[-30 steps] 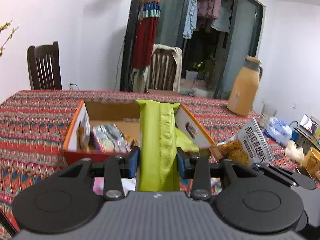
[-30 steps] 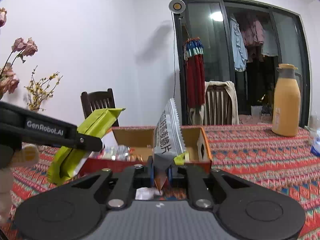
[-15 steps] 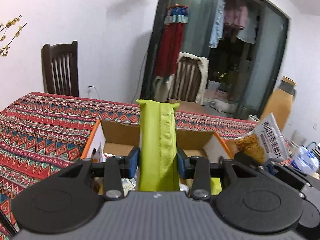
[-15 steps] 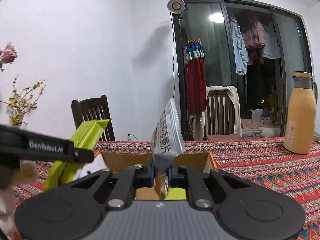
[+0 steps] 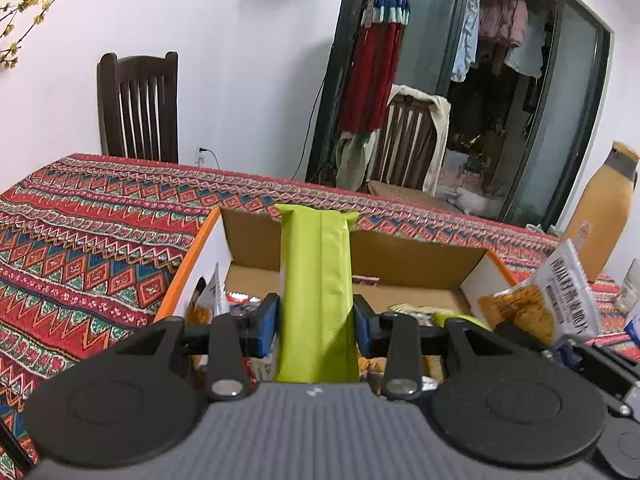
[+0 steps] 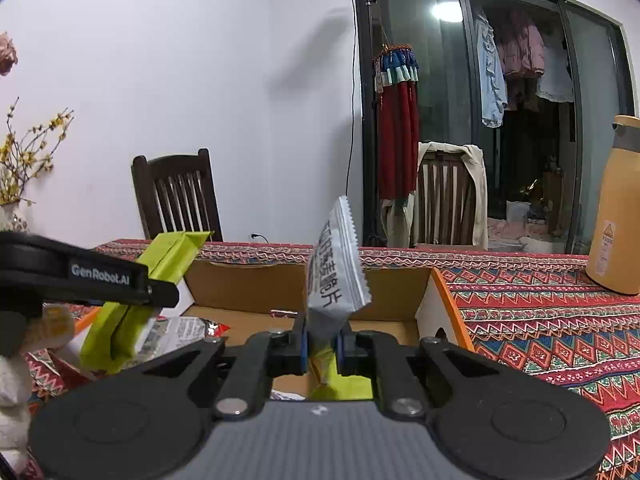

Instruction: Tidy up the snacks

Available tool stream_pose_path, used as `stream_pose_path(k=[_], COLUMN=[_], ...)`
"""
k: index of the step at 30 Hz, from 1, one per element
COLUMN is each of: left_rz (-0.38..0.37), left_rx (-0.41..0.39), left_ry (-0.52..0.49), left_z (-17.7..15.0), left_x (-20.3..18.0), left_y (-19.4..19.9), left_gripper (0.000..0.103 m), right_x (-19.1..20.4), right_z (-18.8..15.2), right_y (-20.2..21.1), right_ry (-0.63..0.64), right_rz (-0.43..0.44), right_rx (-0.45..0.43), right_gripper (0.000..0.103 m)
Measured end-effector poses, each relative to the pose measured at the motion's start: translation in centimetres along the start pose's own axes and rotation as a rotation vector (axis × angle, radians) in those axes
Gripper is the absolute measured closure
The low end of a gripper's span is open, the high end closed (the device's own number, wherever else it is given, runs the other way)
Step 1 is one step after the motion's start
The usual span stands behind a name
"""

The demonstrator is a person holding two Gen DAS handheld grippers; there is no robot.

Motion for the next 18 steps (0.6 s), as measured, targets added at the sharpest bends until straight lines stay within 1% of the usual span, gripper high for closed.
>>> stream_pose_path(k=[2, 4, 5, 6, 7, 8, 9, 10, 11, 12, 13, 14, 18], left_rz=[0.005, 0.009, 0.014, 0.019, 0.023, 0.027, 0.036, 0.049, 0.056, 0.054, 0.049, 0.051, 0.062], left_rx=[0.003, -0.008, -0.019, -0.03, -0.045, -0.064, -0.086, -0.113, -0.138, -0.148, -0.149, -0.148, -0.135], left_ry=[-0.001, -0.006, -0.005, -0.005, -0.005, -0.001, 0.006, 0.011, 0.013, 0.013, 0.014, 0.013, 0.009], left_z=[-0.2, -0.3, -0.4, -0.4, -0.4, -0.5, -0.4, -0.4, -0.3, -0.3, -0.3, -0.3, -0.5], left_x=[0.1, 0.0, -0.1, -0.1, -0.1, -0.2, -0.1, 0.0, 0.0, 0.0, -0.1, -0.1, -0.3], left_y=[-0.2, -0.2, 0.0, 0.3, 0.6, 1.0, 1.4, 1.9, 2.4, 2.7, 2.8, 2.8, 2.6], left_gripper=[0.064, 0.063, 0.06, 0.05, 0.042, 0.022, 0.006, 0.001, 0.0, 0.0, 0.0, 0.0, 0.0], right_x=[0.1, 0.3, 0.4, 0.4, 0.4, 0.4, 0.4, 0.3, 0.2, 0.1, 0.1, 0.0, 0.0], right_z=[-0.2, -0.4, -0.5, -0.7, -0.9, -1.0, -1.1, -1.0, -0.9, -0.9, -0.8, -0.8, -1.0], right_y=[-0.2, -0.4, -0.5, -0.7, -0.8, -0.8, -0.6, -0.5, -0.2, 0.1, 0.3, 0.5, 0.5], right_ry=[0.003, 0.005, 0.004, 0.002, 0.003, 0.002, -0.001, -0.004, -0.009, -0.013, -0.017, -0.02, -0.035], right_rz=[-0.011, -0.017, -0.018, -0.022, -0.028, -0.032, -0.038, -0.046, -0.06, -0.071, -0.081, -0.085, -0.08], right_rx=[0.002, 0.009, 0.016, 0.024, 0.031, 0.035, 0.032, 0.023, 0.008, -0.005, -0.019, -0.031, -0.017], right_gripper=[0.09, 0.087, 0.087, 0.086, 0.078, 0.072, 0.055, 0.033, 0.021, 0.002, 0.0, 0.0, 0.0])
Point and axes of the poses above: each gripper's, at about its wrist camera, not at the fingertips, and y roughly against the way its jaws point, x to its left, z to its top, the point moved 7 cm from there along -y, roughly the way its jaws point, and after that the axes turned 10 degrees about x, right-handed, at the moved point
